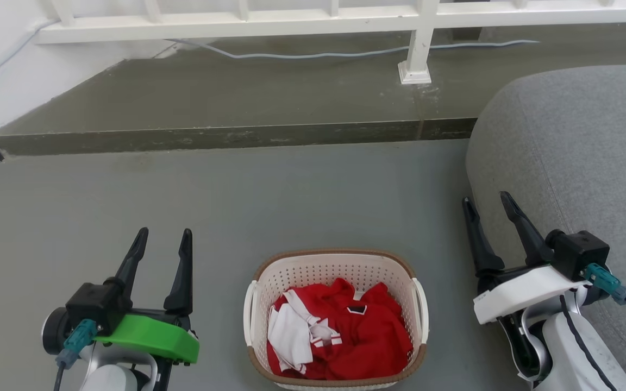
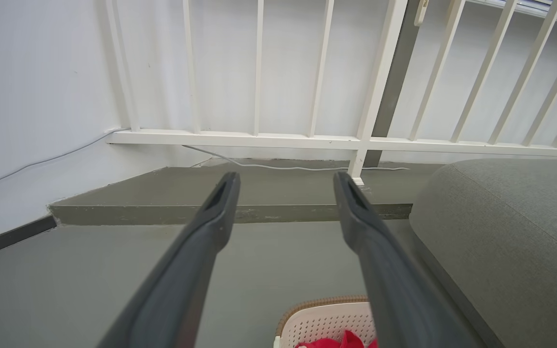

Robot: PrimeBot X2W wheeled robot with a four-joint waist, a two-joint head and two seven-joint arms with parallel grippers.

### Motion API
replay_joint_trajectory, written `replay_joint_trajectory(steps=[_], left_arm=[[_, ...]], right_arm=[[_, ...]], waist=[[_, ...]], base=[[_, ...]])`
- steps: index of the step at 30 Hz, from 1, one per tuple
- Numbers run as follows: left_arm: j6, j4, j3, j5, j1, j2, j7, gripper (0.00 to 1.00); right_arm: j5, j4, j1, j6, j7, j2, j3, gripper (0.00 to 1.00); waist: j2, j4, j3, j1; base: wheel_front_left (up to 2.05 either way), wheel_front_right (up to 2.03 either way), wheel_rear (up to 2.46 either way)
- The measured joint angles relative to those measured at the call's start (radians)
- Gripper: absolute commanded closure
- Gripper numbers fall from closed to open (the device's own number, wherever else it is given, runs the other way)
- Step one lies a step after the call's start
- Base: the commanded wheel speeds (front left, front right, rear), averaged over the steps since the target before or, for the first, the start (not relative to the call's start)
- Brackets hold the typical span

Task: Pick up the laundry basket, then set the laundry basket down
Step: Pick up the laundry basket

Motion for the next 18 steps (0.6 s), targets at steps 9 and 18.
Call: replay_joint_trajectory(steps=[9, 18], left_arm=[[0.000, -0.004, 0.010, -0.004, 0.000, -0.001, 0.000, 0.00], [-0.006, -0.005, 0.010, -0.026, -0.029, -0.002, 0.000, 0.00]], right_arm=[[0.000, -0.001, -0.010, 0.000, 0.000, 0.001, -0.013, 0.00], [0.000, -0.001, -0.024, 0.001, 0.000, 0.003, -0.028, 0.00]], waist=[[0.0000, -0.011, 0.039, 0.0000], [0.0000, -0.021, 0.116, 0.0000]], base=[[0.00, 0.00, 0.00], [0.00, 0.00, 0.00]])
